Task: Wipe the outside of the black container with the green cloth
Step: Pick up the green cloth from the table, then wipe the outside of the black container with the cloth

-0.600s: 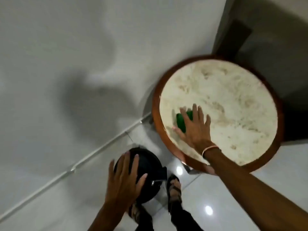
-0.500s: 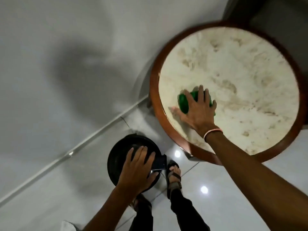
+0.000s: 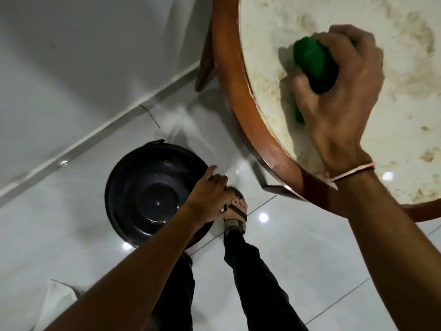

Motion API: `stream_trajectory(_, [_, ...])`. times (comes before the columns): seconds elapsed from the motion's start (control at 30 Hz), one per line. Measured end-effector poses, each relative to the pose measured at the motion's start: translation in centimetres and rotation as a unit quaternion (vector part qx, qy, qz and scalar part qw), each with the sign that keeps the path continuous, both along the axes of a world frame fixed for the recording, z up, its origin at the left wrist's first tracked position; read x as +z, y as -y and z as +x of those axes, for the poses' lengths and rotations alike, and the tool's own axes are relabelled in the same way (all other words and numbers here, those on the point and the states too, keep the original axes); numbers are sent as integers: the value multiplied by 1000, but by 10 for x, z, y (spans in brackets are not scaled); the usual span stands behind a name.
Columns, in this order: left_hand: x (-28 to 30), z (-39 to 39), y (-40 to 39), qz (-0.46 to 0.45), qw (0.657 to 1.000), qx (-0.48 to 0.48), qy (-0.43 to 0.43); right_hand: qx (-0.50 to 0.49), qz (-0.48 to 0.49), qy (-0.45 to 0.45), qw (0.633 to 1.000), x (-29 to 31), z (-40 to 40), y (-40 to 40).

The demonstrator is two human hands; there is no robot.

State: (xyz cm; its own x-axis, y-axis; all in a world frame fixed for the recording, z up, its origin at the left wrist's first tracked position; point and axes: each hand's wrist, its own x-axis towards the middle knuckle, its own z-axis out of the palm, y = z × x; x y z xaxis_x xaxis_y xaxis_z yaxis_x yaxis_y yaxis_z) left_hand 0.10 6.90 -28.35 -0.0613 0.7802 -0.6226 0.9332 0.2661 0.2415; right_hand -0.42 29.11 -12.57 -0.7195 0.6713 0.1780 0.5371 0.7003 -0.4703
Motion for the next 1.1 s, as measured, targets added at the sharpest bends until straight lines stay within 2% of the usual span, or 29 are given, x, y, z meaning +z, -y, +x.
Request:
stream_trajectory(0.1, [15, -28, 57, 112, 992, 49, -42, 55, -22, -163, 985, 20, 0, 24])
stream_trajectory(0.17, [19, -42, 111, 180, 972, 141, -54, 65, -112, -268, 955, 26, -5, 63])
stream_trajectory(0.23, [18, -49, 167, 206, 940, 262, -75, 60, -212, -312, 924, 19, -10, 115])
stream_trajectory(0.33, [18, -50, 234, 227, 867, 437, -75, 85, -377, -267, 883, -31, -3, 194])
stream_trajectory(0.43, [17, -44, 274, 273, 813, 512, -51, 46, -466, -162, 869, -100, 12, 254])
stream_trajectory(0.5, [10, -39, 290, 306, 799, 516, -49, 79, -492, -77, 863, -144, 18, 289])
stream_trajectory(0.57, [-1, -37, 299, 334, 785, 519, -58, 181, -490, -15, 853, -175, 18, 321])
stream_trajectory(0.63, [-13, -42, 305, 358, 768, 526, -76, 283, -434, -3, 855, -198, 20, 345])
stream_trajectory(0.7, [-23, -49, 313, 387, 770, 495, -110, 331, -362, 9, 871, -221, 12, 352])
stream_trajectory(0.73, [-28, -52, 318, 401, 778, 467, -128, 314, -345, 18, 884, -235, 1, 349])
stream_trajectory(0.8, [-33, -58, 322, 422, 785, 422, -166, 202, -358, 48, 910, -265, -33, 328])
stream_trajectory(0.87, [-34, -67, 320, 412, 794, 398, -203, 86, -395, 97, 910, -294, -70, 300])
stream_trajectory(0.9, [-34, -71, 315, 407, 798, 387, -221, 65, -413, 115, 901, -301, -84, 290])
stream_trajectory(0.97, [-32, -80, 306, 394, 808, 371, -231, 91, -418, 114, 897, -296, -94, 288])
stream_trajectory(1.03, [-28, -83, 300, 392, 815, 365, -221, 175, -415, 52, 891, -260, -78, 309])
stream_trajectory(1.1, [-26, -78, 301, 390, 824, 351, -214, 274, -420, -3, 865, -222, -42, 339])
